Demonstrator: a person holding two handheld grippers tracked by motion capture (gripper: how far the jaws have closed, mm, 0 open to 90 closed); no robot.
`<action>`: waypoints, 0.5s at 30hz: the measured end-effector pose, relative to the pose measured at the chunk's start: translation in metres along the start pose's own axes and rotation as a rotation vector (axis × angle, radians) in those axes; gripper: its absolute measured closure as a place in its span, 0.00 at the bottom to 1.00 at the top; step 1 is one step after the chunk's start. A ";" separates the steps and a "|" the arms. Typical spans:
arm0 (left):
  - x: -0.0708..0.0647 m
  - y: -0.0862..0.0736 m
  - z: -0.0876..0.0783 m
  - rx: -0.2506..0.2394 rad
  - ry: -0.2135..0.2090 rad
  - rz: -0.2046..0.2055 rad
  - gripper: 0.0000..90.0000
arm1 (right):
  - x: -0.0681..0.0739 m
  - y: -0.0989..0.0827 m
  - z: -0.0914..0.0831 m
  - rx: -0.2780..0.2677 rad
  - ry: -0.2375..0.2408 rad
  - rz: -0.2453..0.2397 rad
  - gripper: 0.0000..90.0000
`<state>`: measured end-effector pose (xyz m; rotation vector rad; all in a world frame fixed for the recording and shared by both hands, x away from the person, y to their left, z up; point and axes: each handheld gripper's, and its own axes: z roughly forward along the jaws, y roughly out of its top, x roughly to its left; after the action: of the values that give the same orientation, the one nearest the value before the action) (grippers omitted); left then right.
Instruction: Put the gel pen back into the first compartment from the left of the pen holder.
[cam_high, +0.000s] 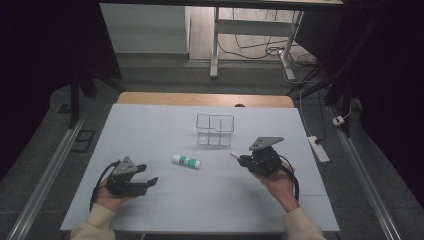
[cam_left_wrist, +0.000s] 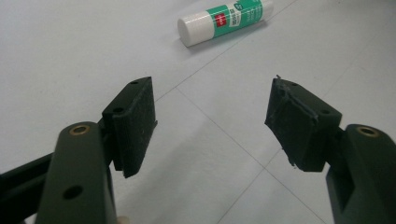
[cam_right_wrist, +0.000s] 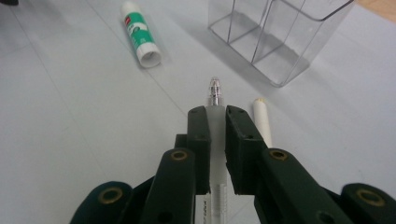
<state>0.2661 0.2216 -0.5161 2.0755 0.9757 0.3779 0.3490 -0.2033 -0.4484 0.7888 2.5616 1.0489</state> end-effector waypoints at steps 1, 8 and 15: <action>0.000 0.000 0.000 0.000 0.000 0.000 0.37 | 0.000 0.000 -0.001 -0.010 0.001 0.003 0.88; 0.000 0.000 0.000 -0.003 0.001 -0.004 0.37 | -0.001 0.000 -0.003 -0.030 0.000 0.000 0.88; 0.000 0.000 0.000 -0.003 -0.001 -0.003 0.37 | -0.001 0.001 -0.006 -0.062 -0.013 0.000 0.88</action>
<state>0.2661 0.2218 -0.5158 2.0710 0.9761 0.3767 0.3473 -0.2067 -0.4436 0.7776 2.5059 1.1135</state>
